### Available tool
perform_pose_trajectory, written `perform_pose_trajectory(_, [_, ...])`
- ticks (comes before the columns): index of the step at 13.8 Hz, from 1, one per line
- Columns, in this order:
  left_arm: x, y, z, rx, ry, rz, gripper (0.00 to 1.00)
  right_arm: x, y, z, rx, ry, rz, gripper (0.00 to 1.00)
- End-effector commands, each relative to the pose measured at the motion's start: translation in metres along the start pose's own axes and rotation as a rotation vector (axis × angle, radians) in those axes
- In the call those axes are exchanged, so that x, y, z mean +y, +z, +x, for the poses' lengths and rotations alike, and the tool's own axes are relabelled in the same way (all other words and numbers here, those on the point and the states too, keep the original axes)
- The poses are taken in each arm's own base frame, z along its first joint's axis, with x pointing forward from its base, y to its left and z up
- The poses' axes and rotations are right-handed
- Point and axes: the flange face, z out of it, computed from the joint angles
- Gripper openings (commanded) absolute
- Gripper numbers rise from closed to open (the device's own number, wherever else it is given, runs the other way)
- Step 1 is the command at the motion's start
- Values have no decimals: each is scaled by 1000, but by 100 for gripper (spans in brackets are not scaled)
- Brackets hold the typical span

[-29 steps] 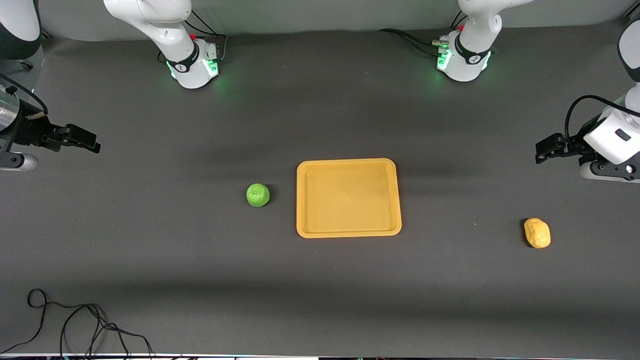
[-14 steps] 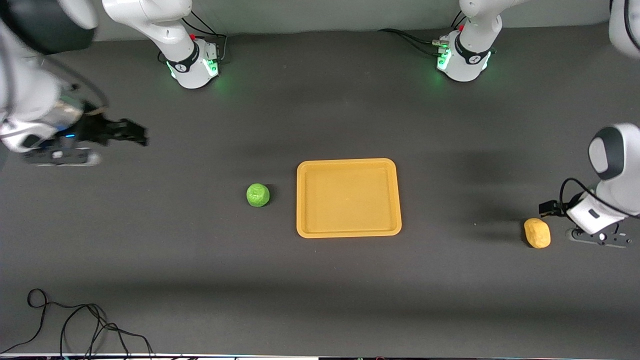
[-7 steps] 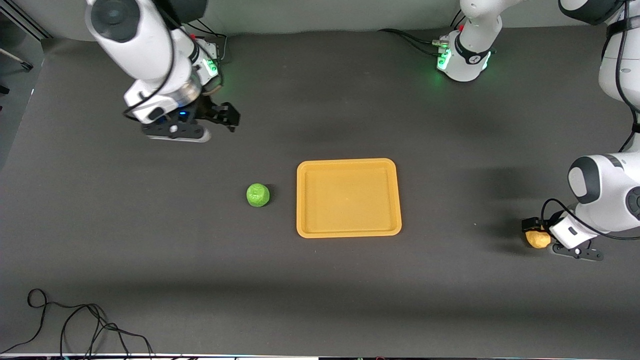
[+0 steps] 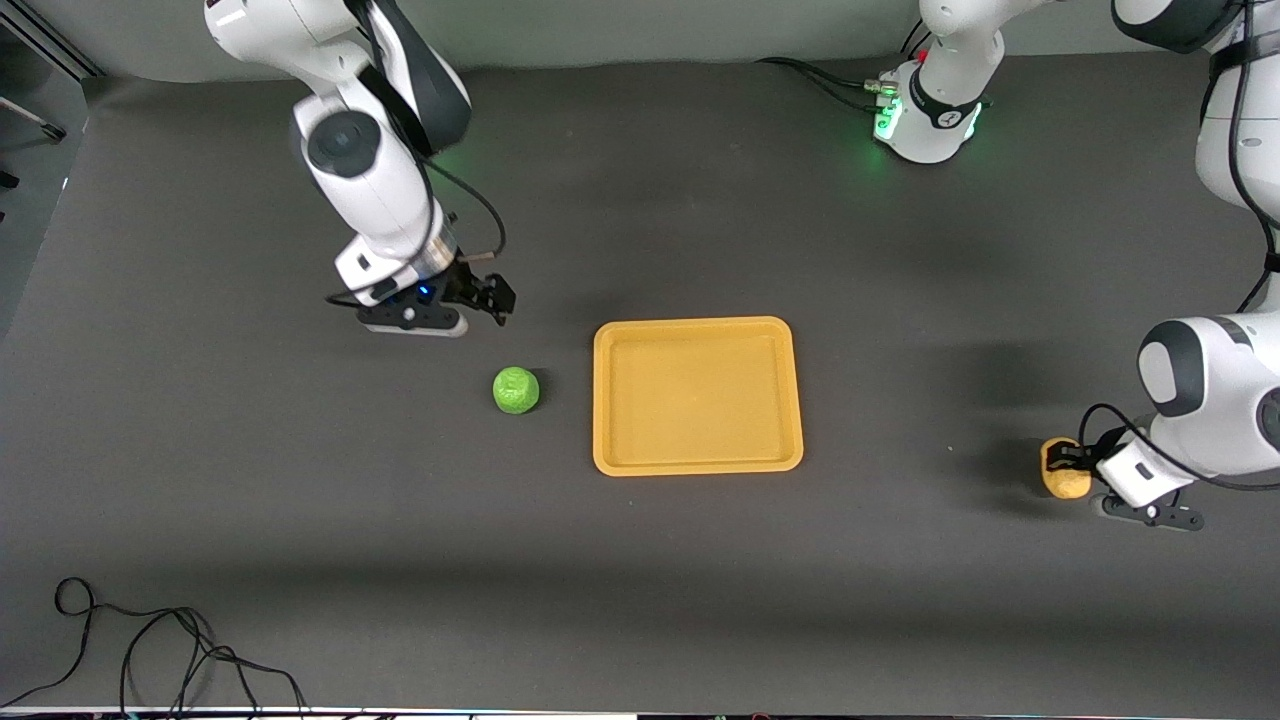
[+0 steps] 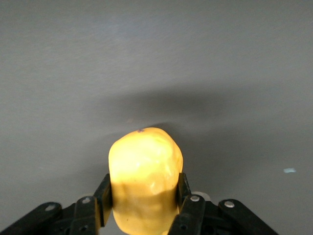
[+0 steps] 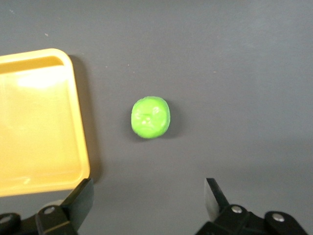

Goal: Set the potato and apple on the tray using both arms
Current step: 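Grasp the potato with the left gripper while the right gripper grasps the apple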

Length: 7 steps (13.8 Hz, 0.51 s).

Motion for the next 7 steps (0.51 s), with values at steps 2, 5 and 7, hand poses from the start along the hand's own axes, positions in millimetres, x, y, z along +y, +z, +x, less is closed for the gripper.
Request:
perform_pose_trajectory(2, [146, -47, 37, -44, -161, 34, 22, -4, 77, 12, 25, 7, 18, 100])
perform_pose_trajectory(5, [275, -65, 40, -6, -251, -3, 22, -3, 125, 15, 50, 10, 43, 100])
perform_pose_trajectory(7, [334, -56, 29, -17, -239, -8, 22, -3, 145, 16, 66, -3, 49, 100])
